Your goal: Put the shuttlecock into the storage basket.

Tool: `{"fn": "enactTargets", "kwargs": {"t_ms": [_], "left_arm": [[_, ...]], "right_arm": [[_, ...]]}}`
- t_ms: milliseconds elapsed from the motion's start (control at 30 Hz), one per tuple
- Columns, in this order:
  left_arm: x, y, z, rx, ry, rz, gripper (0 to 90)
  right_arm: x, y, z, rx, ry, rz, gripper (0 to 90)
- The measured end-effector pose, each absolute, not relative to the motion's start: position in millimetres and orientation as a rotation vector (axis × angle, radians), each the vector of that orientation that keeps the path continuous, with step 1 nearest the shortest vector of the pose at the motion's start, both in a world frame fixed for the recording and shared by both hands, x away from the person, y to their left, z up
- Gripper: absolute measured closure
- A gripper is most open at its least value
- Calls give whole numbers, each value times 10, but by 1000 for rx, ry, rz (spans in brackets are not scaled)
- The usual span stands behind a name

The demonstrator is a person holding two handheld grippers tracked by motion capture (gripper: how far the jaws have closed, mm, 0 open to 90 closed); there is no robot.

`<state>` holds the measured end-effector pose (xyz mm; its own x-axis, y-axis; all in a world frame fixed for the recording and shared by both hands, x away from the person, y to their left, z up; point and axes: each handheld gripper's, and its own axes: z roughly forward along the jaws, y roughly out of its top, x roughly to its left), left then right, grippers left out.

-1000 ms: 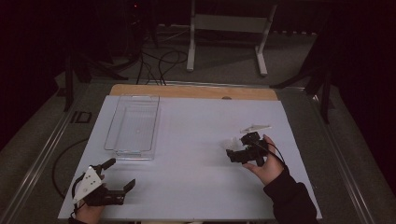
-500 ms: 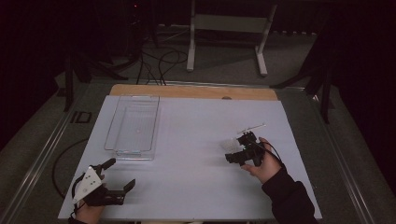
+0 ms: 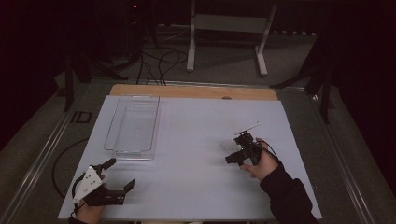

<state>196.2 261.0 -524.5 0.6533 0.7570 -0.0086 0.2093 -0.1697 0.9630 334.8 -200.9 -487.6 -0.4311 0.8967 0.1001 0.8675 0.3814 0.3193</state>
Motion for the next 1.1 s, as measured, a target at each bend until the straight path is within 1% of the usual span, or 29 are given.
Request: {"fn": "enactTargets", "kwargs": {"t_ms": [200,267,467,533,733,767,967,1033,1100], "left_arm": [[1964,2609,-5247,1710,791,586,0],[1965,2609,-5248,1711,791,586,0],[1966,2610,-5249,1710,790,584,0],[1968,2610,-5249,1710,790,585,0],[1969,2610,-5249,1711,790,584,0],[1969,2610,-5249,1709,791,584,0],[1969,2613,-5250,1708,791,582,0],[1970,2613,-5250,1709,790,582,0],[1970,2613,-5251,1709,790,580,0]], "right_arm": [[3421,-1995,-4931,1651,2567,427,178],[3441,-1992,-4950,1681,2570,395,221],[3482,-1973,-5003,1698,2575,336,262],[3492,-1960,-5015,1694,2579,320,337],[3521,-1911,-5024,1694,2567,286,358],[3526,-1903,-5022,1694,2562,277,400],[3559,-1887,-5048,1692,2558,230,460],[3569,-1883,-5063,1694,2566,222,510],[3574,-1871,-5067,1694,2562,219,537]]}}
